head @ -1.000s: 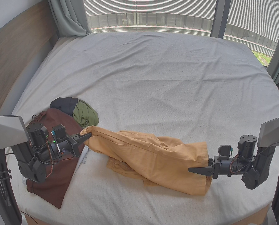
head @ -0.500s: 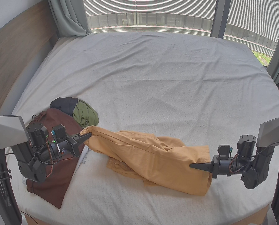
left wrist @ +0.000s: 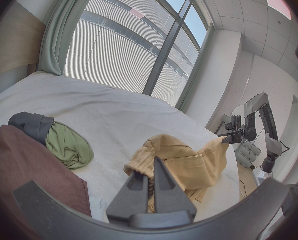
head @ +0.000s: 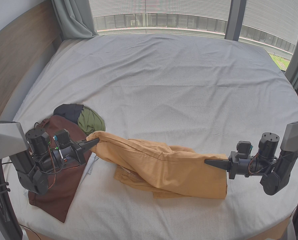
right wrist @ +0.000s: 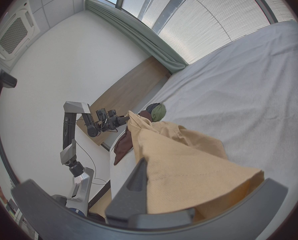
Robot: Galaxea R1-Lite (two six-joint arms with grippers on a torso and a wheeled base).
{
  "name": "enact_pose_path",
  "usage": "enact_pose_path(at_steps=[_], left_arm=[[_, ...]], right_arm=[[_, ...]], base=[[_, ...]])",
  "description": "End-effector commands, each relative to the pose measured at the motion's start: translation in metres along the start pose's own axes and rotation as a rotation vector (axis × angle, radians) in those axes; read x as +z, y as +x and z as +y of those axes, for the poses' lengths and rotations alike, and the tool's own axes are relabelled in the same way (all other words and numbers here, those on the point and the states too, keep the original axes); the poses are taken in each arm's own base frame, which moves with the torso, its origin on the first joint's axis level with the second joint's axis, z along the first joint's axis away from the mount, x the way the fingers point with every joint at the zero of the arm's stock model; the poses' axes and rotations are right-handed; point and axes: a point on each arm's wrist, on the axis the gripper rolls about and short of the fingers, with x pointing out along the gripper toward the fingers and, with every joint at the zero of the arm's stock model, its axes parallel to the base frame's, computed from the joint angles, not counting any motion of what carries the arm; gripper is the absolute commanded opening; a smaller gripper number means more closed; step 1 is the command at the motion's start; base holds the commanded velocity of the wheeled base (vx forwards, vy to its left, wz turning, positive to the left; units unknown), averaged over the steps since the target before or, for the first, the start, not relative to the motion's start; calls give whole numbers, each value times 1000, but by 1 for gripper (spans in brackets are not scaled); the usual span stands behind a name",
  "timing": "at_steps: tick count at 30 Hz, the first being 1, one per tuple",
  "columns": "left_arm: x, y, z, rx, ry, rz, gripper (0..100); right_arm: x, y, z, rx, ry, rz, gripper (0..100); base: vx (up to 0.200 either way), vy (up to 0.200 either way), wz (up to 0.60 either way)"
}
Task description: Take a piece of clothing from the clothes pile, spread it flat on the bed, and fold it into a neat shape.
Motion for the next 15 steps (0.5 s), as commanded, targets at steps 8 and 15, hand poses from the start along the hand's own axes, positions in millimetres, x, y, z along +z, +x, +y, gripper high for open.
enact_pose_path(at_steps=[8,15], left_arm=[[35,-4,-15,-38,11,-86,0],[59,-9,-33,-83,-87,-137,0]], right_arm=[[21,-5,15,14,-68,-45,0],[33,-8,24,24,-84,-72,0]], base=[[0,0,0],[0,0,0]])
